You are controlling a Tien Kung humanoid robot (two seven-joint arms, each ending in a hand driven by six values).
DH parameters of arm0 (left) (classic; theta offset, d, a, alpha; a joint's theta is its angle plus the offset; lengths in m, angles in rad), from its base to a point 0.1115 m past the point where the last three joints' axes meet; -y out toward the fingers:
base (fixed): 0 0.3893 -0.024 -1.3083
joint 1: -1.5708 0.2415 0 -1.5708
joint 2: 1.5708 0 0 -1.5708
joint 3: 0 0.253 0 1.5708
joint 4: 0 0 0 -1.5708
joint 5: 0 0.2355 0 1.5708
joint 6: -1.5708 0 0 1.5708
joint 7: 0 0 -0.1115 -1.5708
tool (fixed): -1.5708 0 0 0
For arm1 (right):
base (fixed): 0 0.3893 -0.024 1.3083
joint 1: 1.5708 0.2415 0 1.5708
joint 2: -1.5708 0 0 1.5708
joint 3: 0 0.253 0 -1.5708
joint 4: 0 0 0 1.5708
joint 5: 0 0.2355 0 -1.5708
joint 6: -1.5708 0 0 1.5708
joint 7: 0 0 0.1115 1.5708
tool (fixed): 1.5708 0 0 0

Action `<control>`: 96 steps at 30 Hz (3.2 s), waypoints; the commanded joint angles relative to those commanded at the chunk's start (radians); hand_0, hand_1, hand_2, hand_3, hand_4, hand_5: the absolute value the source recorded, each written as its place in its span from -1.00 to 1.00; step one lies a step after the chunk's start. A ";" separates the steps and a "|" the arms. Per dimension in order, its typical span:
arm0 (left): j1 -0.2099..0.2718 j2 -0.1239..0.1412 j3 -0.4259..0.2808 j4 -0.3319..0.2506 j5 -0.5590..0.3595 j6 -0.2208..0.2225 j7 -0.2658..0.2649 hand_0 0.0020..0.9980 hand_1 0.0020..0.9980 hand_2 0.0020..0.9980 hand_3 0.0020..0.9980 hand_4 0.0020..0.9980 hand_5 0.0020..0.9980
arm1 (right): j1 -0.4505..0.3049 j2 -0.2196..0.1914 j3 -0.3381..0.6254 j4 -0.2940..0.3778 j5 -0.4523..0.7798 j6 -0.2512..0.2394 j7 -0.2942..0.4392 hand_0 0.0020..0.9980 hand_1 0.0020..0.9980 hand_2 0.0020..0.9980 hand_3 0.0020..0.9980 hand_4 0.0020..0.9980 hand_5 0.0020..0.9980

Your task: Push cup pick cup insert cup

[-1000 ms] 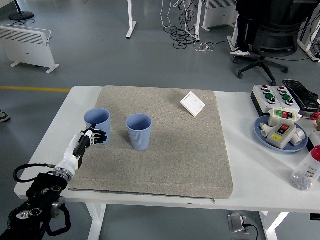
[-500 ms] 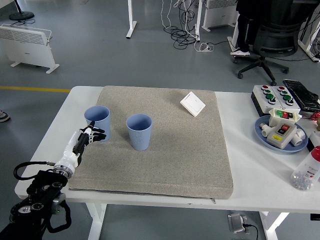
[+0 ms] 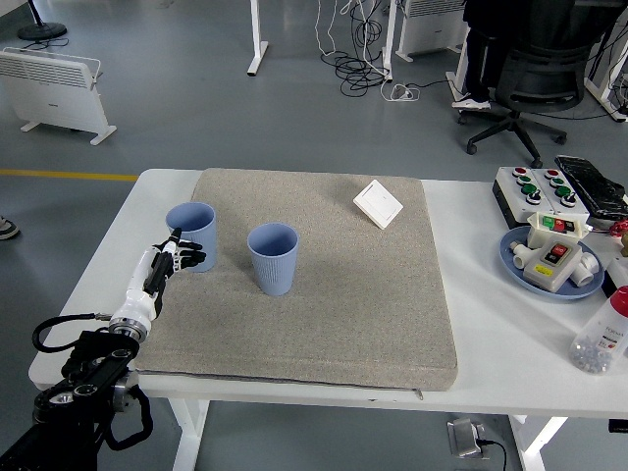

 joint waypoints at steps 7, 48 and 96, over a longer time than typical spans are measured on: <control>-0.018 -0.017 -0.015 0.033 0.010 -0.003 -0.005 0.39 0.08 -0.06 -0.14 0.13 1.00 | 0.003 0.001 -0.008 0.000 -0.007 0.000 0.001 0.51 0.27 0.33 0.12 -0.84 -0.04; -0.005 0.241 0.104 -0.729 0.691 -0.107 0.433 0.61 0.72 0.91 0.79 0.82 0.37 | -0.006 -0.003 0.004 0.000 0.010 -0.003 0.003 0.52 0.27 0.33 0.12 -0.85 -0.04; -0.321 0.067 0.357 -0.302 1.120 -0.302 0.504 0.26 0.47 0.78 0.80 0.56 -0.38 | 0.006 -0.011 -0.025 0.000 0.000 -0.012 0.001 0.52 0.27 0.32 0.12 -0.84 -0.05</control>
